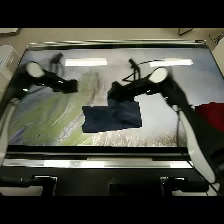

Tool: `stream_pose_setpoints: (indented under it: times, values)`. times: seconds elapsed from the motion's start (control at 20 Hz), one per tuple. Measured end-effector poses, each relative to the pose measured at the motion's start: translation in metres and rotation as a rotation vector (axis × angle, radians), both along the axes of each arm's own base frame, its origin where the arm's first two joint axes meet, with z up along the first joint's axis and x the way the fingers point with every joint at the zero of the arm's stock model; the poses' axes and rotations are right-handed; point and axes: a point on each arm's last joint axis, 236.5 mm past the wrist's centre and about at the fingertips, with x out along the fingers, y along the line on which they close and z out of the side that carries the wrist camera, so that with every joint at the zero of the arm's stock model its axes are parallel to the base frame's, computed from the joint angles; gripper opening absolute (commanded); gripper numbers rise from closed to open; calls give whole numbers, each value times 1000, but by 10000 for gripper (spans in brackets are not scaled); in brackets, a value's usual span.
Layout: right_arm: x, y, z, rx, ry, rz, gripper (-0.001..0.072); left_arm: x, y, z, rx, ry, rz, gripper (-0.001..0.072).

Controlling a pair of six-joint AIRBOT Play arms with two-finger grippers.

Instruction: Fold the clothes and pants, and hang the long-sleeved shirts on hangers.

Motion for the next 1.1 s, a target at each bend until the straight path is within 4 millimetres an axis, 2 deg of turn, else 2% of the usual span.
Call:
stream_pose_setpoints:
  times: [0.05, 0.1, 0.15, 0.2, 0.25, 0.35, 0.45, 0.5, 0.6, 0.7, 0.75, 0.85, 0.9, 0.95, 1.0, 1.1]
  values:
    - [-2, 20, -17, 20, 38, 5, 38, -2, 23, 23, 13, -45, 40, 28]
    - [-6, 40, -34, 38, 78, 5, 81, -6, 41, 44, 23, -85, 72, 27]
    - [-9, 56, -51, 53, 118, 3, 291, -12, 55, 64, 32, -126, 99, 28]
    - [-13, 72, -67, 71, 161, -4, 617, -19, 65, 80, 40, -155, 115, 28]
    - [-17, 85, -79, 93, 202, -16, 701, -24, 70, 93, 44, -185, 127, 28]
    - [-16, 101, -94, 142, 259, -48, 703, -32, 76, 107, 53, -210, 134, 28]
    - [3, 96, -89, 195, 258, -99, 701, -38, 77, 110, 58, -214, 133, 28]
    - [17, 84, -82, 215, 240, -126, 700, -40, 77, 110, 61, -212, 133, 28]
    - [57, 36, -55, 246, 168, -200, 695, -43, 78, 107, 66, -205, 128, 28]
    - [85, -32, -38, 202, 102, -258, 665, -44, 78, 105, 71, -203, 121, 28]
    - [93, -70, -37, 154, 90, -286, 665, -45, 78, 105, 74, -203, 117, 28]
    - [90, -149, -56, 1, 132, -328, 665, -45, 78, 104, 74, -202, 116, 28]
    - [78, -181, -73, -80, 187, -332, 666, -45, 77, 104, 76, -201, 114, 28]
    - [64, -205, -89, -140, 245, -328, 667, -46, 77, 103, 76, -201, 112, 28]
    - [52, -219, -102, -179, 290, -316, 668, -46, 76, 103, 76, -201, 109, 29]
    - [29, -224, -126, -205, 373, -259, 673, -46, 73, 103, 75, -200, 102, 29]
